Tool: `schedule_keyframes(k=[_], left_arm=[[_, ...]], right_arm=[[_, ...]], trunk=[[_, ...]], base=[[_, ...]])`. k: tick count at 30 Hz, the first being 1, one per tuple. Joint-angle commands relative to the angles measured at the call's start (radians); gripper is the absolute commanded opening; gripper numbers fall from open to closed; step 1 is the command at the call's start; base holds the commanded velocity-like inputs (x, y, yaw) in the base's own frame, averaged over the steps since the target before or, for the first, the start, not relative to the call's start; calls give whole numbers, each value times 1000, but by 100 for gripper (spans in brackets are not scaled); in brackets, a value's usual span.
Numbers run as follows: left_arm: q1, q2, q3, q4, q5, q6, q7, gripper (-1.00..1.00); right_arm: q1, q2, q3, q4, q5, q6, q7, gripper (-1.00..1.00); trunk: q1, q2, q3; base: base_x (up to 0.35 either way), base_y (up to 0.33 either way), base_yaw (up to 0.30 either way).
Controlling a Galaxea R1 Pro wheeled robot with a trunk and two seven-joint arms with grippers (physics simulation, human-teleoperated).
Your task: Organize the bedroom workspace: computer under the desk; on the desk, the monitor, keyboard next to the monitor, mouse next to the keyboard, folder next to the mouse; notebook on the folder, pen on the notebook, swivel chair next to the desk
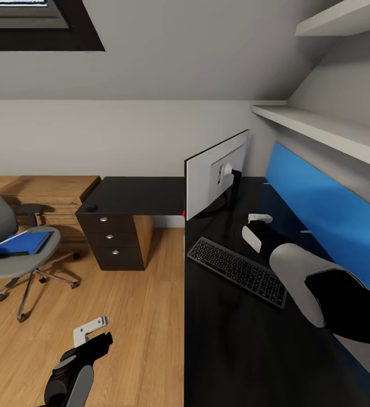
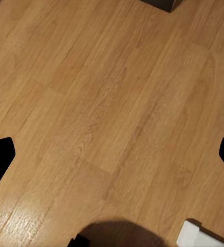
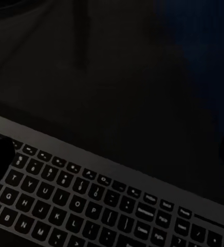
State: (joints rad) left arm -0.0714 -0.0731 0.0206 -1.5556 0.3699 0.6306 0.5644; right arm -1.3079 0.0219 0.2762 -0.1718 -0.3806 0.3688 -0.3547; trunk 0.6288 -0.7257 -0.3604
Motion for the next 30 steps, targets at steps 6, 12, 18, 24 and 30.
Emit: schedule_keyframes(k=[6, 12, 18, 24, 30], left_arm=[[-1, 0, 1, -1, 11, 2, 8, 100], [-1, 0, 0, -1, 11, 2, 8, 100], [-1, 0, 0, -1, 11, 2, 8, 100], [-1, -1, -1, -1, 11, 1, 8, 100], [-1, -2, -1, 0, 11, 1, 8, 100]], right_arm=[[-1, -1, 8, -1, -9, 2, -5, 100], [0, -1, 8, 0, -9, 1, -4, 100], [1, -3, 7, 1, -8, 1, -4, 100], [2, -3, 7, 1, -9, 1, -4, 100], [2, -3, 8, 1, -9, 1, -4, 100]], trunk=[[0, -1, -7], [0, -1, -13], [0, -1, -19], [0, -1, -25], [0, -1, -32]], base=[[0, 0, 0], [0, 0, 0], [0, 0, 0], [0, 0, 0], [0, 0, 0]])
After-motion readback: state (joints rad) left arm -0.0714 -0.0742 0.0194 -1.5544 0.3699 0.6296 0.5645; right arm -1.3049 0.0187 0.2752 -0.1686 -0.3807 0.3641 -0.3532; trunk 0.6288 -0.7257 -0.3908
